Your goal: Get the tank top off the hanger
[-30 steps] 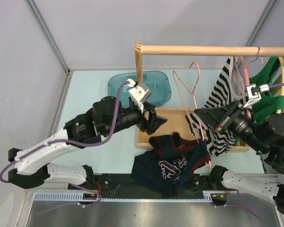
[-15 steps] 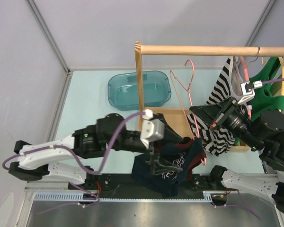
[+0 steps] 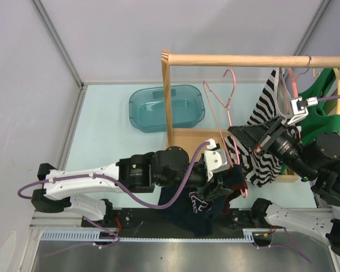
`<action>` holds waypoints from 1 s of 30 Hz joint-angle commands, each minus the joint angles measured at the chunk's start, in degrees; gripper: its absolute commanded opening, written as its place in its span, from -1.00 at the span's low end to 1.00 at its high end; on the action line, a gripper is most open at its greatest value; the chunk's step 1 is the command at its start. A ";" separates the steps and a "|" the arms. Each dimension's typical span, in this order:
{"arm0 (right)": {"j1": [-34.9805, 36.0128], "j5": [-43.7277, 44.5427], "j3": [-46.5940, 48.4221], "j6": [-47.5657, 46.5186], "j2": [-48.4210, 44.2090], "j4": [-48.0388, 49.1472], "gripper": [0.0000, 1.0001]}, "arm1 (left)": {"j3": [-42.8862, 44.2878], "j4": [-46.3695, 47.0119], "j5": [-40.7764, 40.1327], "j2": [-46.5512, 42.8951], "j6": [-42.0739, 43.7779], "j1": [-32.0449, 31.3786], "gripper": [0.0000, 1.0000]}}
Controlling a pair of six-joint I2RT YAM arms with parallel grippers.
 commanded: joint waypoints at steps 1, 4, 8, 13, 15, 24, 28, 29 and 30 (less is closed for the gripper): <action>-0.23 1.21 0.17 1.27 -0.60 4.97 -1.00 | 1.29 1.26 -4.31 -1.93 -2.07 -0.22 -0.05; -0.23 1.74 -0.18 1.80 -0.51 5.93 -1.00 | 1.11 1.43 -3.69 -1.41 -2.86 -0.22 -0.13; -0.23 2.62 -0.62 2.33 -0.16 7.08 -1.00 | 0.41 1.87 -3.16 -1.58 -3.74 -0.22 -0.39; -0.23 4.64 -1.94 4.35 -0.07 7.78 -1.00 | 0.58 1.87 -0.45 -5.00 -3.56 -0.31 -1.00; -0.22 5.43 -2.12 4.44 0.10 7.96 -1.00 | 0.85 2.13 2.45 -6.50 -3.47 -0.22 -1.00; -0.22 10.18 -2.55 2.86 1.42 8.75 -1.00 | -1.79 7.31 16.15 -13.62 -4.44 -0.22 -1.00; -0.14 10.62 -2.21 2.59 3.35 10.50 -1.00 | -2.49 6.36 17.05 -13.71 -4.53 -0.22 -1.00; -0.22 10.71 -1.86 2.68 3.96 11.12 -1.00 | -3.27 6.01 17.14 -13.89 -4.53 -0.22 -1.00; -0.23 11.23 -1.59 2.59 4.93 11.21 -1.00 | -3.72 5.04 17.23 -14.58 -4.35 -0.22 -1.00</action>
